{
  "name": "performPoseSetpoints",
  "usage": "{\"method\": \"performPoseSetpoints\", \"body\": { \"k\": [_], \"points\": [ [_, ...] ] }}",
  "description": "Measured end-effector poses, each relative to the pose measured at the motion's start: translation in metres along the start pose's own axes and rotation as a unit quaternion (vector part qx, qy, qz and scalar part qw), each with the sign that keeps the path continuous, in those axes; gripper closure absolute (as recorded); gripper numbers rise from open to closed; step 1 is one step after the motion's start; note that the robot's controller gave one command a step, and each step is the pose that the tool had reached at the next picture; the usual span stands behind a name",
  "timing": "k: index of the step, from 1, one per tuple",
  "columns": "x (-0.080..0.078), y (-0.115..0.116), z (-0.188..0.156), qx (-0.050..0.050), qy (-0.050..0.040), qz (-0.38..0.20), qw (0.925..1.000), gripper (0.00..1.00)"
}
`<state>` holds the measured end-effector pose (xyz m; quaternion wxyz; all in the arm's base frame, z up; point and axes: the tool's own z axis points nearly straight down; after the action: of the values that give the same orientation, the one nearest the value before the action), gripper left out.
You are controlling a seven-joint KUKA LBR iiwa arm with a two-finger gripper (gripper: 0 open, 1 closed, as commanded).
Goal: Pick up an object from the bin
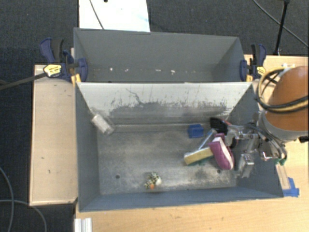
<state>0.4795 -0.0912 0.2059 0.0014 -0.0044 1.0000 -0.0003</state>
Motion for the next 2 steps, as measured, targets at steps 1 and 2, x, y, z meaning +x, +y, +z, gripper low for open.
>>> {"method": "performPoseSetpoints", "body": {
  "k": [1, 2],
  "points": [
    [-0.017, 0.042, 0.110, 0.000, -0.0027, 0.125, 0.9921, 0.00],
    [-0.038, 0.052, 0.098, -0.001, -0.0011, 0.163, 0.9866, 0.00]
  ]
}}
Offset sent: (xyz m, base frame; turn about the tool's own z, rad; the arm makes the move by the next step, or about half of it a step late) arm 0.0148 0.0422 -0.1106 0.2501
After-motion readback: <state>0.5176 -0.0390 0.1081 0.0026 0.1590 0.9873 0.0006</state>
